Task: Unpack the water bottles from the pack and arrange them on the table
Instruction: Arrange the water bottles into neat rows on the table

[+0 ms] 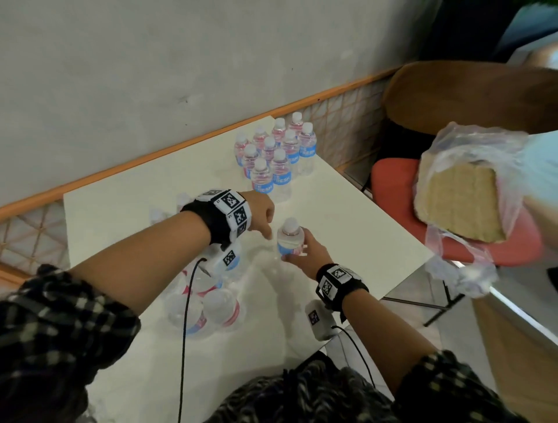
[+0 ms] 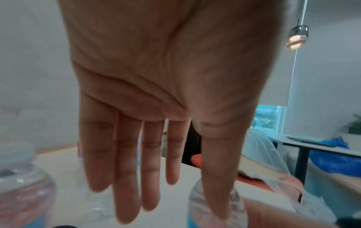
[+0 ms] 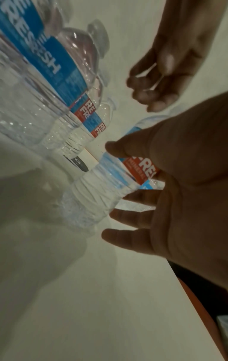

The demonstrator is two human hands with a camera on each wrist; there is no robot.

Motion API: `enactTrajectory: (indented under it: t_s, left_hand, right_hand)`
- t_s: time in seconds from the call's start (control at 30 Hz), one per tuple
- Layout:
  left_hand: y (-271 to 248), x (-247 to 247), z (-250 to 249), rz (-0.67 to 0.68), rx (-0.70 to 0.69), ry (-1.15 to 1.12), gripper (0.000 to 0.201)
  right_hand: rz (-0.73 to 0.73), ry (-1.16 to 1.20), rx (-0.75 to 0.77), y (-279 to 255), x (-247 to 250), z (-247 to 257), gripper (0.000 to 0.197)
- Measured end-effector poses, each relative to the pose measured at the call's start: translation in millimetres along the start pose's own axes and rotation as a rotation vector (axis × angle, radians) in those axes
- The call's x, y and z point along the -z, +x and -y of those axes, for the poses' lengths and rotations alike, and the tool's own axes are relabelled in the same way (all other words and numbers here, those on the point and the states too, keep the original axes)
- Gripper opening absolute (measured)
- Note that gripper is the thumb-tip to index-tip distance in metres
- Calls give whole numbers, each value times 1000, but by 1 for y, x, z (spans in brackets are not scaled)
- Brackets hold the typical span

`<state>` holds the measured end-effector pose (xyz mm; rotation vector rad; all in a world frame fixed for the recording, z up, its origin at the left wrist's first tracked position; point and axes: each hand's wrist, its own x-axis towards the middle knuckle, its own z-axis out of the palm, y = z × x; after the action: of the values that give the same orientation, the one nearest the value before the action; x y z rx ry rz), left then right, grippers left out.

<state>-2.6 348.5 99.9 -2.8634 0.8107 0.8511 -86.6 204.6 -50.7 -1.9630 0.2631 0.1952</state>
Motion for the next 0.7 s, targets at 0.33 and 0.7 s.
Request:
enactTrajectory:
  t_s: [0.33,0.7]
  left_hand:
    - [-17,-21,32,180,140,316,39]
    - [5,-12,3,27,35,98,15]
  right_hand:
    - [-215,51,-57,5,19,-2,70]
    - [-375,79,-126,12,66,-19,69]
